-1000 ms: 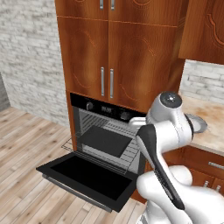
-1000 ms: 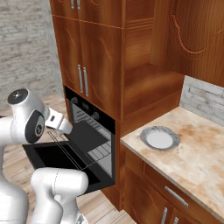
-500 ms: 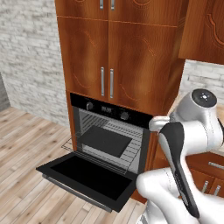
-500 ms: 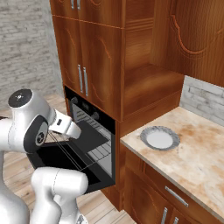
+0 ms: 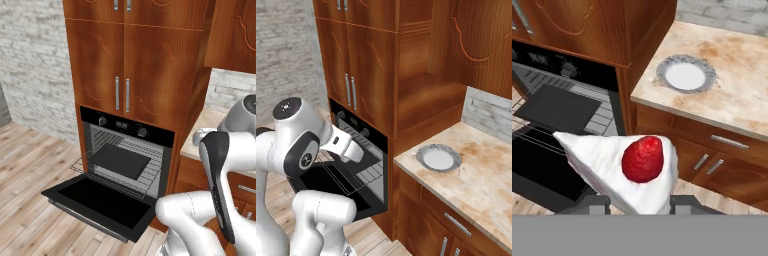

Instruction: Take the baked cake out of the oven and place it on the plate for cooling. Then close the oven door.

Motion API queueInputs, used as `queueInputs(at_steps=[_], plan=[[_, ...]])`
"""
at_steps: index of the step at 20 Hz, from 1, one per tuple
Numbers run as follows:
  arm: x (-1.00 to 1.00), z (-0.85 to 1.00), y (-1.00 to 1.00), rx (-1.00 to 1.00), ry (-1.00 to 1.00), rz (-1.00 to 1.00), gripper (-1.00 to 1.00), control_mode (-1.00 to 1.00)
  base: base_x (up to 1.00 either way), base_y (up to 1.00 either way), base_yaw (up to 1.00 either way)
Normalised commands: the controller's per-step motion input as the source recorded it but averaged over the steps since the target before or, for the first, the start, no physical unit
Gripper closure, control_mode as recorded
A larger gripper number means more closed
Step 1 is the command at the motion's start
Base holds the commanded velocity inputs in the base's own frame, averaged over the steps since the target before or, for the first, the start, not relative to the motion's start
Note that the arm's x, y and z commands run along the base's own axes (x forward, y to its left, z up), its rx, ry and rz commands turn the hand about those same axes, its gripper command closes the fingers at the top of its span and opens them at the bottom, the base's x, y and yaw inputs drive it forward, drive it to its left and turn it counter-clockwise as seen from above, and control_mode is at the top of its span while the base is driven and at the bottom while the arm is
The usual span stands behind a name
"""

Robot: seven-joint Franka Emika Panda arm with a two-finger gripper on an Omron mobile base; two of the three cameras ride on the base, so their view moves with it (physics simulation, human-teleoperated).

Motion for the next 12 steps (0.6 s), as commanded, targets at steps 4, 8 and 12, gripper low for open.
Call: queueInputs(at_steps=[4,8,12], plan=[[0.00,0.01,-0.48,-0.12,0.00,-0.06,1.00,-1.00,0.00,0.00,0.00],[0.06,-0.06,-0.41,-0.12,-0.03,-0.01,1.00,-1.00,0.00,0.00,0.00],[0.14,-0.13,-0.39,-0.05,-0.07,0.00,1.00,-1.00,0.00,0.00,0.00]])
